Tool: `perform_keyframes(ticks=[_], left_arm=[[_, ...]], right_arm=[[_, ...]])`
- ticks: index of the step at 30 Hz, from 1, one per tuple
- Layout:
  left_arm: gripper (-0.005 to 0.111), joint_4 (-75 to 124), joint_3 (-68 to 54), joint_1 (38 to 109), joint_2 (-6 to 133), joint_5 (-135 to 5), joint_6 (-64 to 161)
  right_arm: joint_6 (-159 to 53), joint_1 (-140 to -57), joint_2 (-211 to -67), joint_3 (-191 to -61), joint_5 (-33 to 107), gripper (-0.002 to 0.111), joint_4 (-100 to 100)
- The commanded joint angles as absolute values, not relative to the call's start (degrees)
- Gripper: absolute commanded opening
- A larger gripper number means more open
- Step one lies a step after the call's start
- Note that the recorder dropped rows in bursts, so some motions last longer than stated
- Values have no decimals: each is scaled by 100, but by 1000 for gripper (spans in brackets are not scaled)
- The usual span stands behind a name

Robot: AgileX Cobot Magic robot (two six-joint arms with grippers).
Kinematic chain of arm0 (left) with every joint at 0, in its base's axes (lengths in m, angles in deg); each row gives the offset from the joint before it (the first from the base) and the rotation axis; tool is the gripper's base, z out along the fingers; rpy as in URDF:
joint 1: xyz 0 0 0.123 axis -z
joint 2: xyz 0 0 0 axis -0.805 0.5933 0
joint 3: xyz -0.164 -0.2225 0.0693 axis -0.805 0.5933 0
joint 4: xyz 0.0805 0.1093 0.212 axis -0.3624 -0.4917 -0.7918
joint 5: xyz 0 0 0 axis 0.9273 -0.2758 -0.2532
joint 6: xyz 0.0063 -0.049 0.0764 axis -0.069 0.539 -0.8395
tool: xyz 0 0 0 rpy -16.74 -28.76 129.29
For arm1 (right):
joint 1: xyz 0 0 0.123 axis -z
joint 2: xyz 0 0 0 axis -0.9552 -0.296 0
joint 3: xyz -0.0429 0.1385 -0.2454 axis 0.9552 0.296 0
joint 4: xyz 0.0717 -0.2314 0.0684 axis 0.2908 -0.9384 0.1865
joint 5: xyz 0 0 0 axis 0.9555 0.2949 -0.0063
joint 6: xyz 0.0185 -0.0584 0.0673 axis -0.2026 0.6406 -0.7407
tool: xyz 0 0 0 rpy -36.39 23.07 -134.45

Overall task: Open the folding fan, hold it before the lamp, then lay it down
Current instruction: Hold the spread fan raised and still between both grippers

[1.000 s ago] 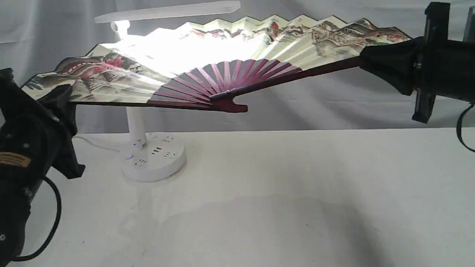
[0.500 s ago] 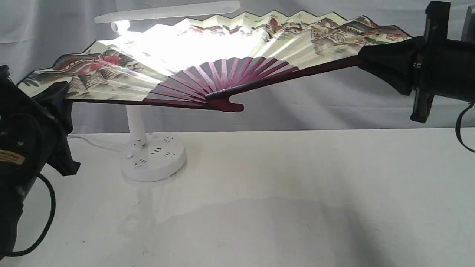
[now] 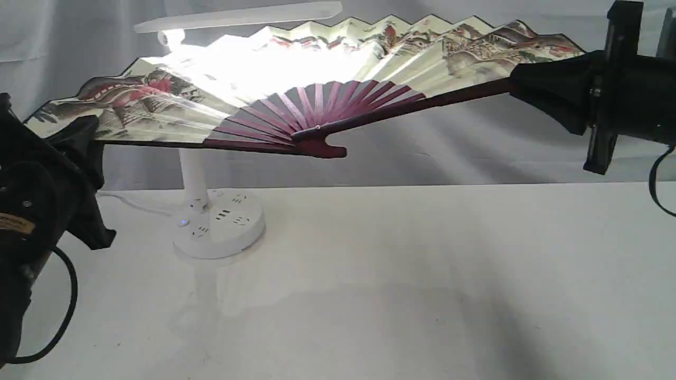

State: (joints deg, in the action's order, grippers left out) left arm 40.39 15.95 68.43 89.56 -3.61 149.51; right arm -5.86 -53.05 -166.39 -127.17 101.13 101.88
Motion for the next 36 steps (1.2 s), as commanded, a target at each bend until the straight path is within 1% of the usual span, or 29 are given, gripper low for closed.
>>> perform_keyframes(ticks=[1,23,36], left_arm=[[0,4542,1538,6759,8834,-29,15310],[0,4543,1538,6759,8834,-18,15310],[0,4543,1538,6759,8834,214,15310]], right_arm=[[-334,-5231,-16597,-12722,9914,0,10031],[-334,-5231,-16597,-12722,9961,0,10031],[-334,-5231,-16597,-12722,10038,0,10031]])
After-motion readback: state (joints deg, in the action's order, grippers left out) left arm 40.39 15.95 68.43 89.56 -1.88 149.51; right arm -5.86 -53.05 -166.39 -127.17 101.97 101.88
